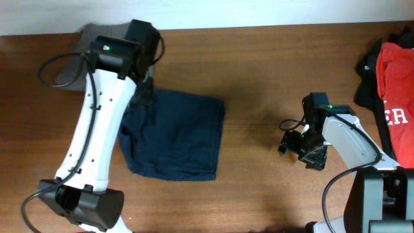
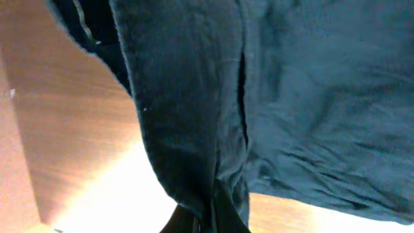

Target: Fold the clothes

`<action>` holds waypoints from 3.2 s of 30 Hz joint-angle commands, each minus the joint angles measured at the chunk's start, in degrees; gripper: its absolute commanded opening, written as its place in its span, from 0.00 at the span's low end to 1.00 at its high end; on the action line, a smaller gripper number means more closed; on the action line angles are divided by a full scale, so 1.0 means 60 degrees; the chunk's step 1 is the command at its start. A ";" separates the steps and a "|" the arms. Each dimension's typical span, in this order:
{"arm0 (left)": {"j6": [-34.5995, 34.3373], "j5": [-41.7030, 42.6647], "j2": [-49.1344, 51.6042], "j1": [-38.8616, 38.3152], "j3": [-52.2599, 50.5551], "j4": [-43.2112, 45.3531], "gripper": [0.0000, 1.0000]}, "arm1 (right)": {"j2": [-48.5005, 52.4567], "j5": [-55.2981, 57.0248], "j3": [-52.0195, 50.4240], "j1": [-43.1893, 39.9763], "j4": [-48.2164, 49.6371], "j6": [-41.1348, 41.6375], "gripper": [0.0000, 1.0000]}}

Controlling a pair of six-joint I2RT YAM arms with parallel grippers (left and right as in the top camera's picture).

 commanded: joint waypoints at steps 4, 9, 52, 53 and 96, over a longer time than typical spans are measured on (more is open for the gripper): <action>0.0022 0.0499 -0.0051 -0.0761 0.0193 0.0004 0.01 | -0.0178 0.0193 0.0171 -0.0044 -0.0142 0.0015 0.86; 0.0025 0.1089 -0.0051 -0.1228 0.0157 0.0339 0.01 | -0.0186 0.0182 0.0277 -0.0044 -0.0375 0.0007 0.86; -0.2433 -0.1056 -0.0018 0.0783 -0.0648 -0.0331 0.00 | -0.0739 0.0222 0.1024 0.2954 -0.0401 0.0557 0.67; -0.2404 -0.1096 -0.0018 0.0860 -0.0648 -0.0331 0.01 | -0.0739 0.0222 0.1024 0.2954 -0.0390 0.0561 0.67; -0.2116 0.1373 0.0007 -0.1617 -0.3024 0.1861 0.01 | -0.0630 0.0102 0.1005 0.2954 -0.0229 0.0565 0.72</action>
